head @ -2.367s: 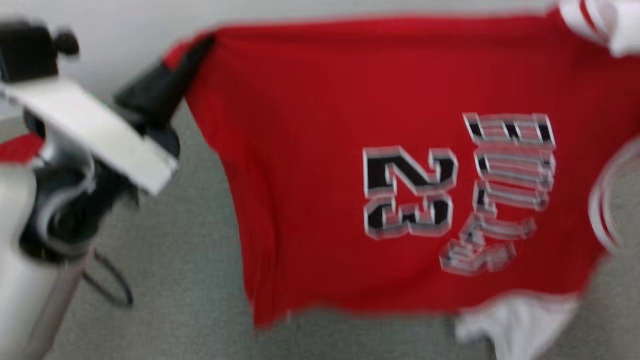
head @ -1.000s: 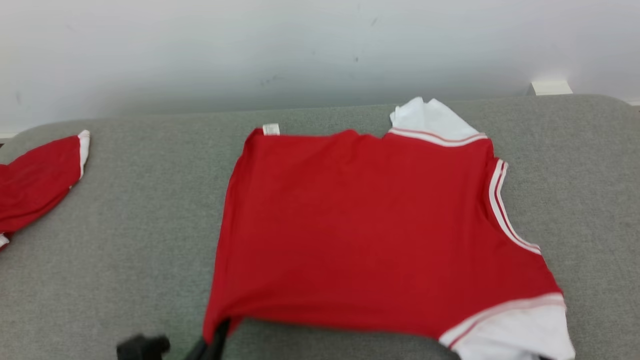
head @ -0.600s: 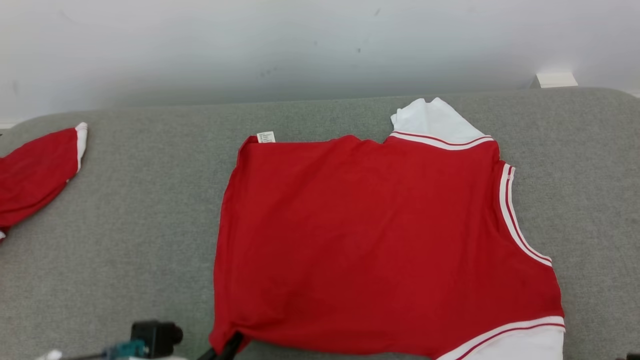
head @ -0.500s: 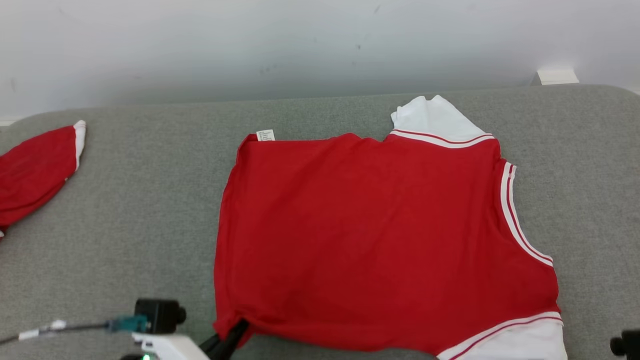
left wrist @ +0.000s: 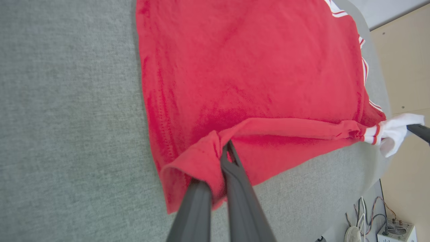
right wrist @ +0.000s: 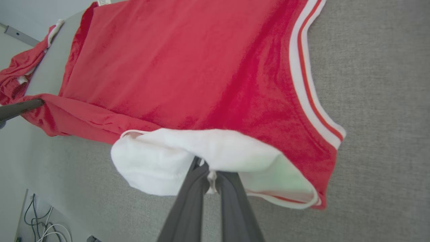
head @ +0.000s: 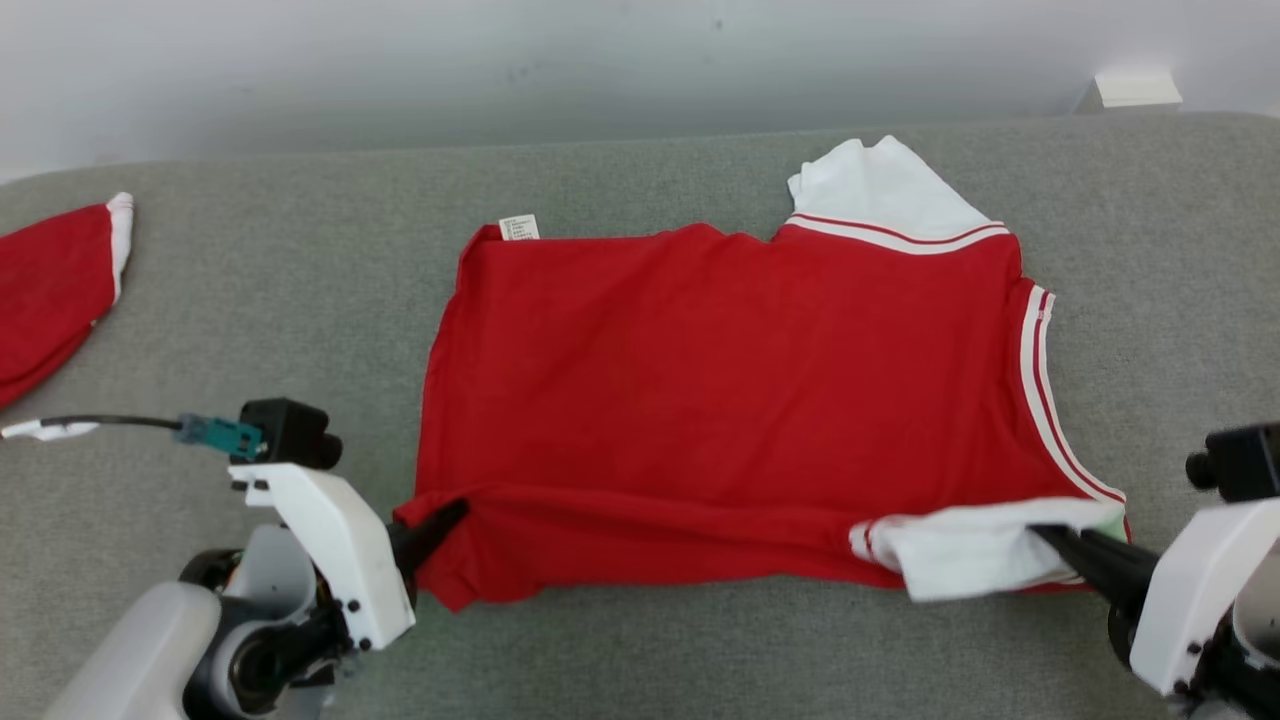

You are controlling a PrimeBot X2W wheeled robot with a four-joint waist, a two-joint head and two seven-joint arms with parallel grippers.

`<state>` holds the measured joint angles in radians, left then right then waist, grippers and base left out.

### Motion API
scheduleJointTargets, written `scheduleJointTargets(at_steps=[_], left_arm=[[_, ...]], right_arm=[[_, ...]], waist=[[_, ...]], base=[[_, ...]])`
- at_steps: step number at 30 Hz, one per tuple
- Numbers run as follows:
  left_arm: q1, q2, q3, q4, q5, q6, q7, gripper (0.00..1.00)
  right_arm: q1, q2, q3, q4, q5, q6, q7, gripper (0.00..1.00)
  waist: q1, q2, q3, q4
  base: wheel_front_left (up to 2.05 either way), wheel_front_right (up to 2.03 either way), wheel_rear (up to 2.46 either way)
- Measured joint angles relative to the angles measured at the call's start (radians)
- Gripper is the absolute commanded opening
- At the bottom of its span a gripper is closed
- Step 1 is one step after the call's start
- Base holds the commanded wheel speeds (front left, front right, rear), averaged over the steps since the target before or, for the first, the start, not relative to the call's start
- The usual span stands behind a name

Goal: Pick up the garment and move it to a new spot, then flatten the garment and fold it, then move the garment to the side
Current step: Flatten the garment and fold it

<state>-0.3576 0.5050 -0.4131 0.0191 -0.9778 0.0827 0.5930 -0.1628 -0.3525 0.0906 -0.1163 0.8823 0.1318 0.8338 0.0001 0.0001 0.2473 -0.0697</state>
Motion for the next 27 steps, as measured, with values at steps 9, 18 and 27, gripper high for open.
scheduleJointTargets(at_steps=[9,18,27], left_arm=[[-0.066,-0.020,-0.003,0.072,0.019,0.003,-0.021,1.00],[-0.009,0.022,0.046,0.021,0.077,0.002,-0.168,1.00],[0.192,0.046,-0.010,-0.102,0.220,0.079,-0.288,1.00]], right_arm=[[-0.131,0.127,-0.105,0.074,-0.147,0.000,-0.026,1.00],[-0.003,0.094,-0.114,-0.065,-0.181,0.000,-0.170,1.00],[0.192,0.011,-0.042,-0.042,-0.385,0.000,-0.433,1.00]], waist=[[0.0001,0.0000,0.024,-0.001],[0.0000,0.0000,-0.014,-0.012],[0.0000,0.0000,-0.023,-0.034]], base=[[0.00,0.00,0.00],[0.00,0.00,0.00],[0.00,0.00,0.00]])
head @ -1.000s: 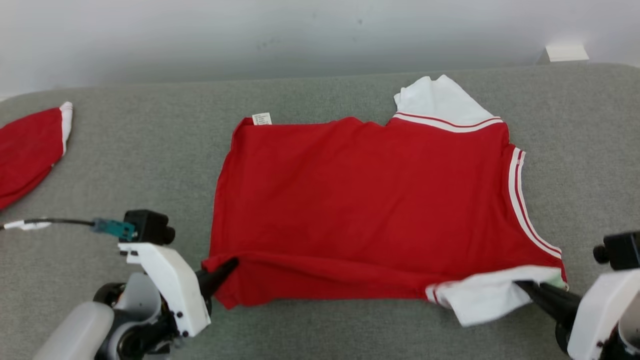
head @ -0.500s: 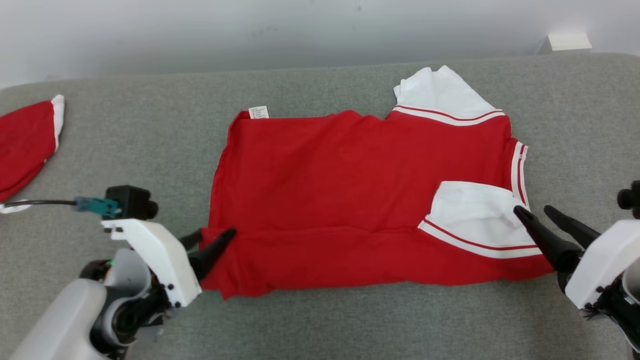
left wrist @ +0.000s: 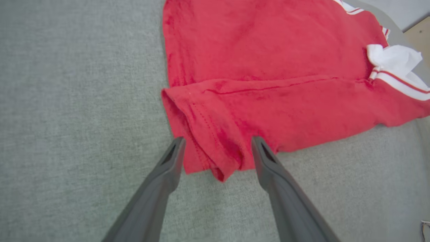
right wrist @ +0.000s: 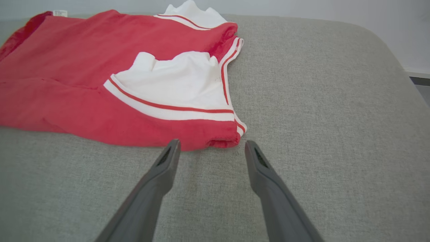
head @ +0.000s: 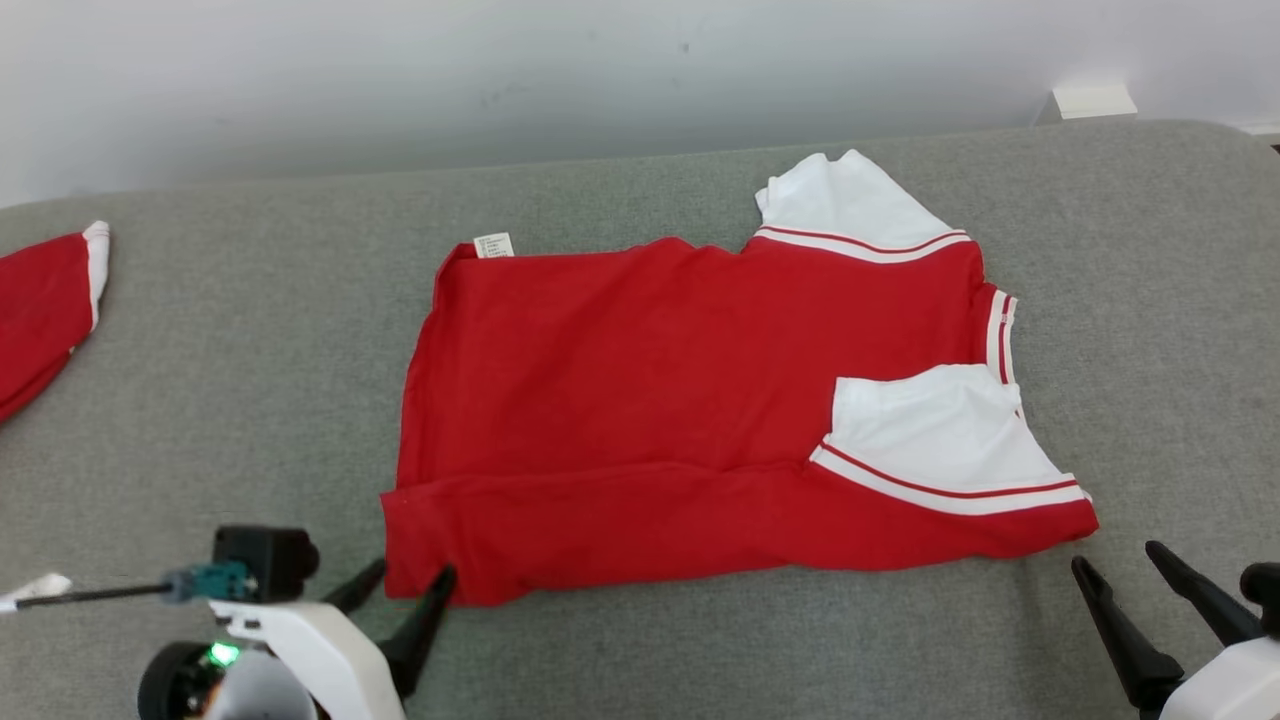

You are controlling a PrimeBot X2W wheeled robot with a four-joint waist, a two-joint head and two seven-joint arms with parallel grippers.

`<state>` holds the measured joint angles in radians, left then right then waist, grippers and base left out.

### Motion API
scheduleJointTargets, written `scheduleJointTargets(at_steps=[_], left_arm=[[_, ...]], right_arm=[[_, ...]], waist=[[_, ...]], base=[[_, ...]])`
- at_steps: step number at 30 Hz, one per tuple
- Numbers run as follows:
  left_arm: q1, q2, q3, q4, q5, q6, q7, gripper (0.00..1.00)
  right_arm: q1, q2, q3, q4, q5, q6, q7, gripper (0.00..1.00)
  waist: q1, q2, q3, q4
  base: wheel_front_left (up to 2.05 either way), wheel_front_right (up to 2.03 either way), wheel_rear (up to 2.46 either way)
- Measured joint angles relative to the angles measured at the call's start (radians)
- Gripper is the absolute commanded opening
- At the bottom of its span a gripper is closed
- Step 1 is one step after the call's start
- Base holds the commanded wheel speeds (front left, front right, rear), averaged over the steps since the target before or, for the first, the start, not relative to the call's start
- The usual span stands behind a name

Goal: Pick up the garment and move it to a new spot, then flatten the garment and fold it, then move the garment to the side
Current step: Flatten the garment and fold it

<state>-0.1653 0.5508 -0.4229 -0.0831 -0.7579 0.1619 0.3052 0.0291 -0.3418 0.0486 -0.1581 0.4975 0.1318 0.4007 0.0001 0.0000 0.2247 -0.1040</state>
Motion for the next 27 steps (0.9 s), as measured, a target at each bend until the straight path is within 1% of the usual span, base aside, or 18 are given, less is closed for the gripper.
scheduleJointTargets(at_steps=[4,10,18,27], left_arm=[[0.030,-0.014,-0.029,-0.002,0.008,0.005,-0.008,1.00],[0.002,-0.022,-0.037,0.040,0.017,-0.003,-0.017,1.00],[-0.052,-0.047,-0.056,0.095,0.017,-0.039,-0.023,1.00],[-0.072,-0.057,-0.074,0.124,0.013,-0.071,-0.025,1.00]], right_arm=[[-0.007,0.005,0.014,0.079,-0.036,0.000,-0.070,1.00],[-0.104,0.007,0.019,0.193,-0.068,0.000,-0.125,1.00],[-0.202,0.012,0.087,0.313,-0.062,0.000,-0.128,1.00],[-0.239,0.000,0.152,0.375,-0.019,0.000,-0.145,1.00]], waist=[[0.0000,0.0000,0.014,0.005],[0.0000,0.0000,0.037,0.017],[-0.0001,0.0000,0.057,0.030],[-0.0001,0.0000,0.062,0.039]], base=[[0.00,0.00,0.00],[0.00,0.00,0.00],[0.00,0.00,0.00],[0.00,0.00,0.00]])
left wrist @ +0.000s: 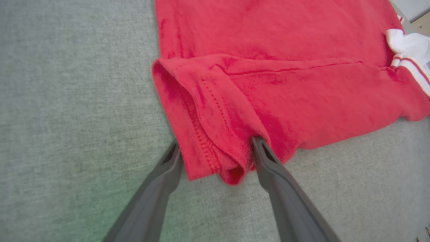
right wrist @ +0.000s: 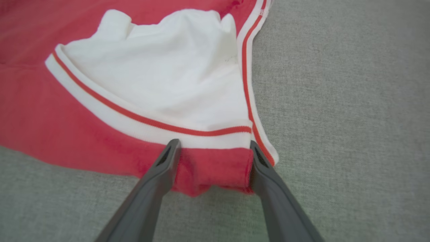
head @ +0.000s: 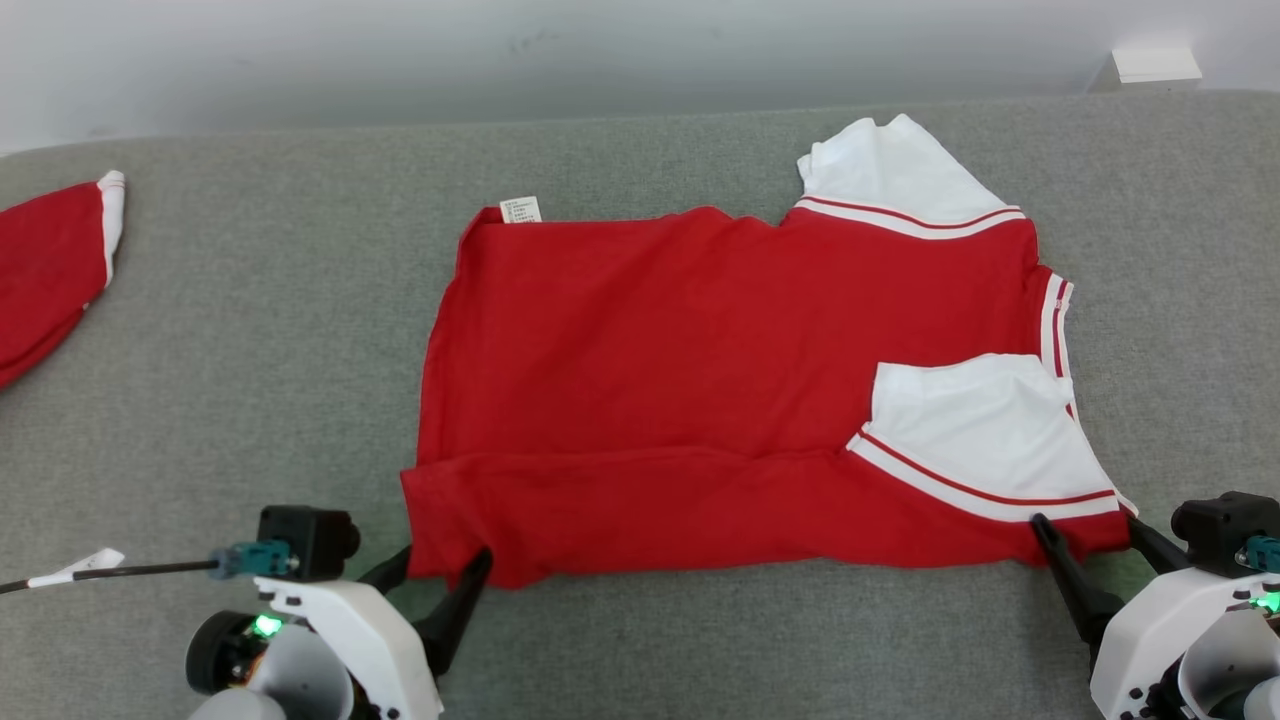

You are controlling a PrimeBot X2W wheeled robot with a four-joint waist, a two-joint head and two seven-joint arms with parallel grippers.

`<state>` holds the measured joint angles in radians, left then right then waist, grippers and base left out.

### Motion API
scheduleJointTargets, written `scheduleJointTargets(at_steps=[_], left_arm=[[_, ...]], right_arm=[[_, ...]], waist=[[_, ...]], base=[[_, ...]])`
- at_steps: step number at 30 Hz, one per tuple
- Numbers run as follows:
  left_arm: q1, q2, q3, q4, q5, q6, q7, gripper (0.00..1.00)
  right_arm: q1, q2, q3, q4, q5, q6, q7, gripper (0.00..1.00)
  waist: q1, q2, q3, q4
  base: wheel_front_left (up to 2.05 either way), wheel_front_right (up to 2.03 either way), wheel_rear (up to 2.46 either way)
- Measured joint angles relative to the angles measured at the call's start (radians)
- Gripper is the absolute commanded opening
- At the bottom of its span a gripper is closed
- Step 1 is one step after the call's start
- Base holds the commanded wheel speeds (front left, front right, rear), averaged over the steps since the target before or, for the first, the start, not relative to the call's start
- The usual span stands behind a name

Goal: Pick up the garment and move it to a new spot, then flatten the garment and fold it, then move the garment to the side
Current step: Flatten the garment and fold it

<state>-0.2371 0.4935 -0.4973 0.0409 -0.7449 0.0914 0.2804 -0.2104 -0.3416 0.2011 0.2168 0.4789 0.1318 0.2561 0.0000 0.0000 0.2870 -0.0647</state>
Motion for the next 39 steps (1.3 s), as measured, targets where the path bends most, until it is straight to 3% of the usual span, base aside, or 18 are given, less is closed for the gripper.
scheduleJointTargets(at_steps=[2,3,4,5,6,7,13,17,23,26,30,31,32,33,35,39], left_arm=[[-0.001,-0.001,-0.006,-0.002,-0.001,-0.007,0.001,1.00],[-0.002,-0.001,-0.008,-0.003,-0.001,-0.007,0.001,0.91],[-0.002,-0.002,-0.012,-0.006,-0.001,-0.007,0.004,0.62],[-0.003,-0.003,-0.017,-0.007,-0.001,-0.012,0.011,0.42],[-0.004,-0.004,-0.021,-0.009,-0.004,-0.012,0.017,0.07],[-0.005,-0.004,-0.023,-0.009,-0.006,-0.013,0.020,0.00],[-0.022,0.020,-0.010,0.009,-0.031,-0.037,0.047,0.00],[-0.020,0.056,0.026,-0.035,-0.105,-0.061,0.093,0.00],[0.093,0.068,0.027,-0.163,-0.203,-0.064,0.142,0.00],[0.169,0.072,0.008,-0.215,-0.211,-0.048,0.140,0.00],[0.255,0.048,-0.023,-0.228,-0.217,-0.037,0.123,0.00],[0.265,0.043,-0.030,-0.222,-0.216,-0.035,0.114,0.00],[0.268,0.040,-0.034,-0.212,-0.210,-0.031,0.108,0.00],[0.269,0.035,-0.036,-0.204,-0.205,-0.029,0.098,0.18],[0.272,0.025,-0.037,-0.189,-0.196,-0.025,0.078,1.00],[0.274,0.042,-0.019,-0.182,-0.182,-0.019,0.062,1.00]], right_arm=[[-0.006,-0.003,0.011,0.010,0.007,0.000,-0.004,1.00],[-0.009,-0.004,0.015,0.014,0.009,0.000,-0.009,1.00],[-0.012,-0.005,0.021,0.017,0.014,0.000,-0.010,1.00],[-0.014,-0.005,0.027,0.022,0.019,0.000,-0.010,0.85],[-0.016,-0.006,0.034,0.027,0.026,0.000,-0.010,0.33],[-0.019,-0.006,0.039,0.030,0.036,0.000,-0.011,0.02],[-0.035,-0.054,0.098,0.032,0.116,0.000,-0.004,0.00],[-0.028,-0.214,0.179,-0.072,0.270,0.000,0.046,0.00],[0.049,-0.411,0.199,-0.167,0.463,0.000,0.128,0.00],[0.109,-0.476,0.199,-0.200,0.524,0.000,0.134,0.00],[0.189,-0.500,0.202,-0.188,0.549,0.000,0.105,0.00],[0.204,-0.499,0.207,-0.177,0.549,0.000,0.101,0.02],[0.218,-0.497,0.214,-0.166,0.545,0.000,0.091,0.34],[0.228,-0.491,0.218,-0.151,0.532,0.000,0.081,1.00],[0.240,-0.477,0.219,-0.122,0.514,0.000,0.069,1.00],[0.251,-0.471,0.179,-0.100,0.512,0.000,0.070,1.00]], waist=[[0.0000,0.0000,-0.001,0.001],[0.0000,0.0000,-0.001,0.001],[0.0000,0.0000,-0.001,0.001],[0.0000,0.0000,-0.001,0.001],[0.0000,0.0000,0.000,0.001],[0.0000,0.0000,0.001,0.001],[0.0000,0.0000,-0.011,0.000],[0.0000,0.0000,-0.045,-0.001],[0.0000,0.0000,-0.092,-0.004],[0.0000,0.0000,-0.101,0.001],[0.0000,0.0000,-0.103,0.010],[0.0000,0.0000,-0.102,0.012],[0.0000,0.0000,-0.101,0.015],[0.0000,0.0000,-0.101,0.017],[-0.0001,0.0000,-0.103,0.020],[0.0000,0.0000,-0.105,0.017]], base=[[0.00,0.00,0.00],[0.00,0.00,0.00],[0.00,0.00,0.00],[0.00,0.00,0.00],[0.00,0.00,0.00],[0.00,0.00,0.00],[0.00,0.00,0.00],[0.00,0.00,0.00],[0.00,0.00,0.00],[0.00,0.00,0.00],[0.00,0.00,0.00],[0.00,0.00,0.00],[0.00,0.00,0.00],[0.00,0.00,0.00],[0.00,0.00,0.00],[0.00,0.00,0.00]])
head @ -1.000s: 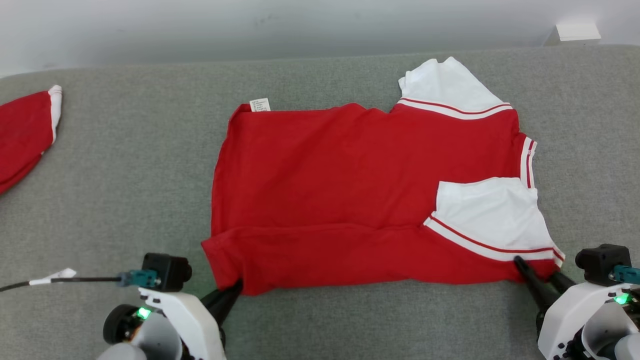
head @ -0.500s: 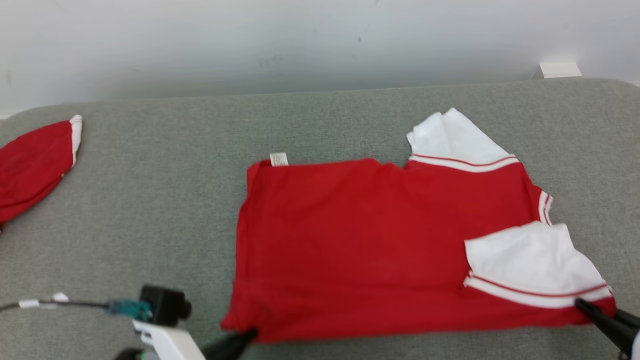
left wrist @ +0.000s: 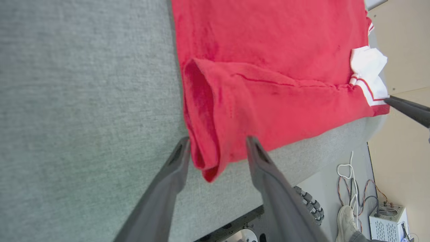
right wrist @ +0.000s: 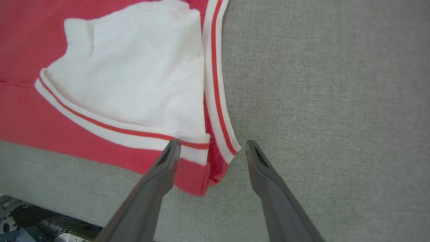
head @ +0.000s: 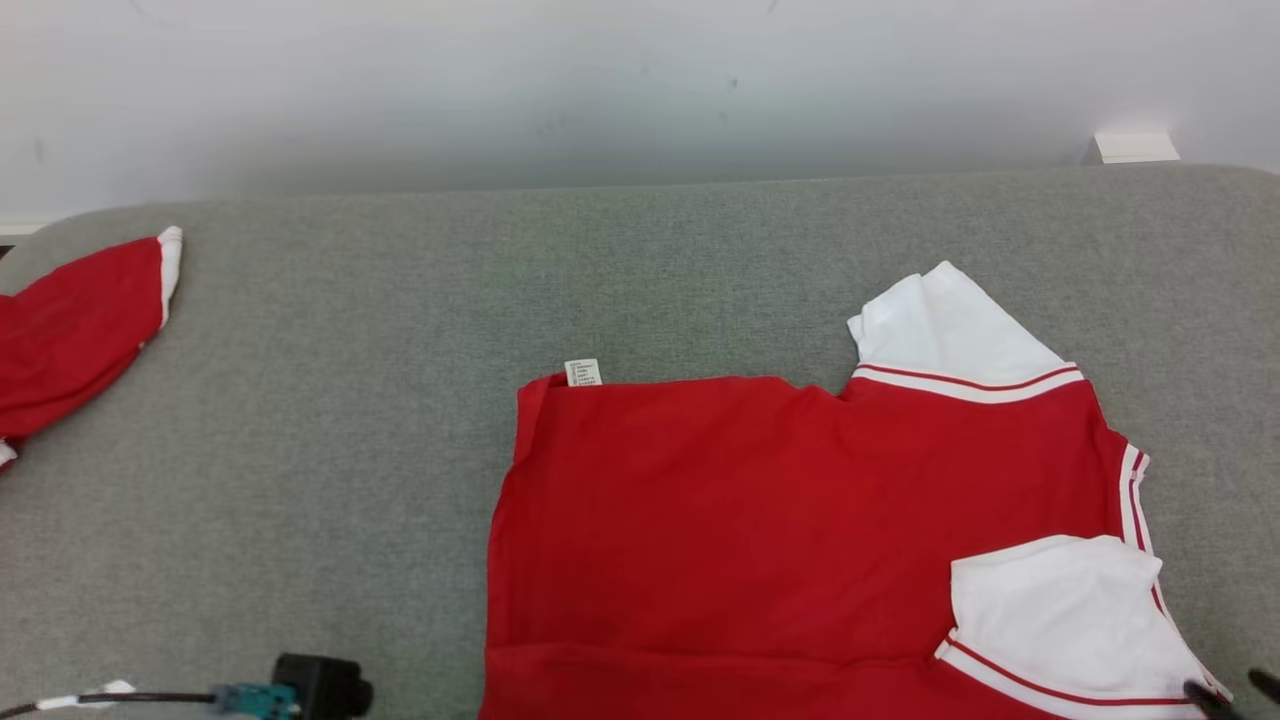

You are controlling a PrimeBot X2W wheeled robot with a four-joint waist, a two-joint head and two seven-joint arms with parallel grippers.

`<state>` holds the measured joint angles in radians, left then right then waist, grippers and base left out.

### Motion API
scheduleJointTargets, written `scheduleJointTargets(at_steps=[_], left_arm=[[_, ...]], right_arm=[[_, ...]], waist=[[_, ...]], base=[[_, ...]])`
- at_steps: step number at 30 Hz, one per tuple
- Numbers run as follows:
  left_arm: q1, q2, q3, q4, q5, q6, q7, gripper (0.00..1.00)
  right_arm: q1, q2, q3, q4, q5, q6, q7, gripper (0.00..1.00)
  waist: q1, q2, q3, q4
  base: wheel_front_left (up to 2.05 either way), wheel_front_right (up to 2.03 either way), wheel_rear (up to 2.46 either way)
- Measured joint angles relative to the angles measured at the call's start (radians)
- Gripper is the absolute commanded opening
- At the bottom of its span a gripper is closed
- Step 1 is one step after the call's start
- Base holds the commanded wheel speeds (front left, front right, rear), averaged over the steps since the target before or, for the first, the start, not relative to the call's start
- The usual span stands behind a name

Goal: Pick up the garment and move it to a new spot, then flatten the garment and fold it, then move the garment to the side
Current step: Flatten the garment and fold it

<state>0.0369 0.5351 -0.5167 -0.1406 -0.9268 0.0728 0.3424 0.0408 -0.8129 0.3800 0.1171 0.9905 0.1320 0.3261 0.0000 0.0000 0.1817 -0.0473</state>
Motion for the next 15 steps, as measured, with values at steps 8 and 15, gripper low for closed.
scheduleJointTargets(at_steps=[8,15], left_arm=[[-0.094,0.110,0.127,-0.129,0.004,0.038,0.017,1.00],[-0.490,0.023,0.075,-0.006,0.141,0.047,0.059,1.00]], right_arm=[[-0.163,-0.033,-0.195,-0.112,0.001,0.000,0.027,1.00],[-0.518,0.106,-0.159,-0.042,-0.240,0.000,0.131,1.00]], waist=[[0.0000,0.0000,0.047,-0.008],[0.0001,0.0000,0.160,0.030]], base=[[0.00,0.00,0.00],[0.00,0.00,0.00]])
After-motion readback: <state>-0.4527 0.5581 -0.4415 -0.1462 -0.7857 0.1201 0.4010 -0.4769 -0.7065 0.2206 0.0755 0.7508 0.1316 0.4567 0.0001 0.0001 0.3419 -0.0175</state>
